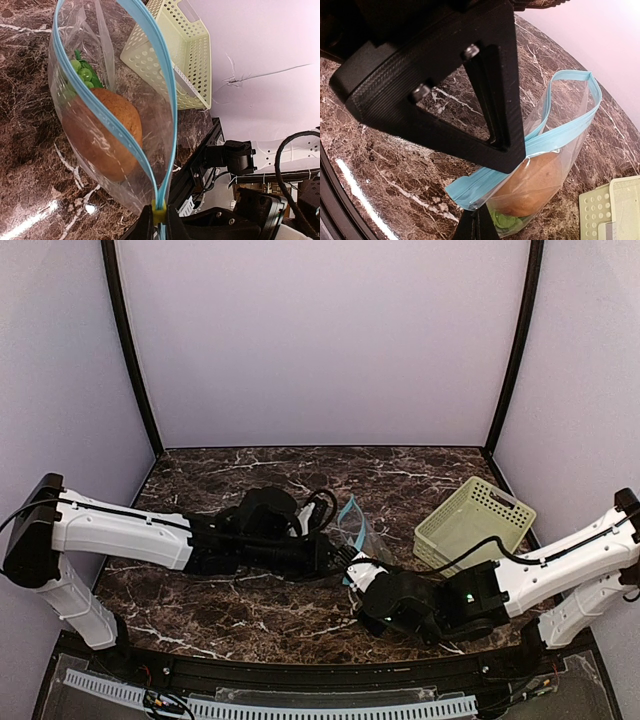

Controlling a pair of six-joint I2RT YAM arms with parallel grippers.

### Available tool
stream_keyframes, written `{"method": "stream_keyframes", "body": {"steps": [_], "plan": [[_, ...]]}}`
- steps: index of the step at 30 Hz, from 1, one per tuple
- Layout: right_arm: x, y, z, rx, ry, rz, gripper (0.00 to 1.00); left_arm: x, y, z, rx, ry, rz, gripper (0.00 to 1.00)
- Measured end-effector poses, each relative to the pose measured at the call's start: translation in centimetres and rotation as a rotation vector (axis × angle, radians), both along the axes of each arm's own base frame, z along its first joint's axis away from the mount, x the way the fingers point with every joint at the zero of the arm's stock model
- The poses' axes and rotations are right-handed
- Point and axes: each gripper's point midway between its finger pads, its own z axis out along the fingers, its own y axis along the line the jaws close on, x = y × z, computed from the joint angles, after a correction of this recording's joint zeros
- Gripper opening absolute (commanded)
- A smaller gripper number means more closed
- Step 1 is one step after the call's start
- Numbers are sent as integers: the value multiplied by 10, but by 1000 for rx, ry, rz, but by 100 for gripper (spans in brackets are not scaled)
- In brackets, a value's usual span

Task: Place the food in the zip-top bag and seal the zipper
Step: Zip the zipper of the food storage bag.

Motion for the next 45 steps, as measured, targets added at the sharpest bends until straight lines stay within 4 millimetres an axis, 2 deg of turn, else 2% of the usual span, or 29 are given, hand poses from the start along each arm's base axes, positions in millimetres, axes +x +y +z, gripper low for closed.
{"method": "stream_keyframes", "body": {"steps": [13,45], "plan": [[-4,4,3,20,6,17,0,9,6,3,-8,3,15,1],[-18,10,1,29,37,66,0,54,41,-10,70,-20,104,1]]}}
